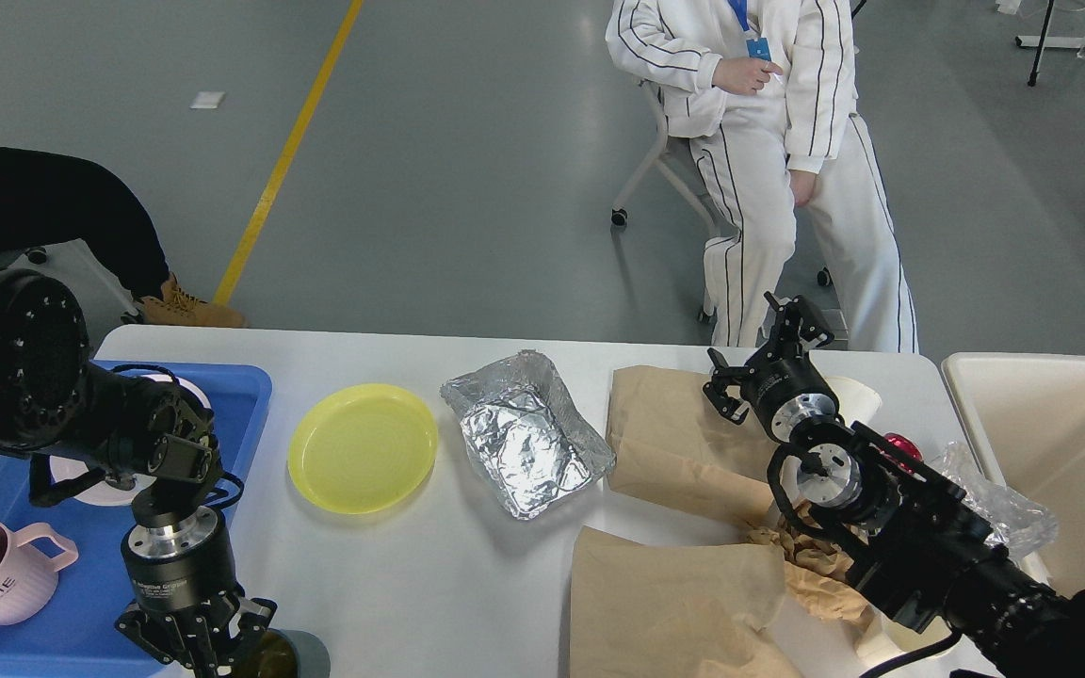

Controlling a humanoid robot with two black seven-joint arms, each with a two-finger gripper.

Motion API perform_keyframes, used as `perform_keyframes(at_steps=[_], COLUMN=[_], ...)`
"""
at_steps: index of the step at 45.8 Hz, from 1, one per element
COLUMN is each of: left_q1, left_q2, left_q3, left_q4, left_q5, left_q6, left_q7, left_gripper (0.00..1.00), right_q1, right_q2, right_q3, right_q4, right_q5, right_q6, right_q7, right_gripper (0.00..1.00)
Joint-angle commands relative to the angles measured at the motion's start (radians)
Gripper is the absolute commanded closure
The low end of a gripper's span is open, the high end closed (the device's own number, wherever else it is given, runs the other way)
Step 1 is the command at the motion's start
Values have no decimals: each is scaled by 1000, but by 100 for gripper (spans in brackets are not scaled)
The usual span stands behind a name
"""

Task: Tidy desktop
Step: 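Move the green cup into the blue tray beside the red cup, release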

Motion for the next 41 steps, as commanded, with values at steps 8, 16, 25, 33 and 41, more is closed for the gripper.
perform_keyframes(at_steps=[8, 16, 25, 33, 41], left_q1=[-53, -153, -190, -158, -95], left_q2=[42, 148, 280, 381, 501], left_q3=[5, 5, 11, 26, 16], left_q4=[11, 31, 75, 139, 208], left_q5=[-20, -20, -20, -19, -20], left_q6=[-88, -88, -88, -88, -88], left_q7=[-2, -7, -7, -7, -10], left_gripper=[100, 100, 100, 100, 100], right_q1=[0, 0, 0, 0, 0], right_q2=[0, 0, 0, 0, 0], right_q3=[0, 0, 0, 0, 0], right_q4=[0, 0, 0, 0, 0], right_q5=[1, 1, 1, 1, 1], right_q6=[0, 0, 0, 0, 0], right_q7=[1, 1, 1, 1, 1], right_gripper=[0, 0, 0, 0, 0])
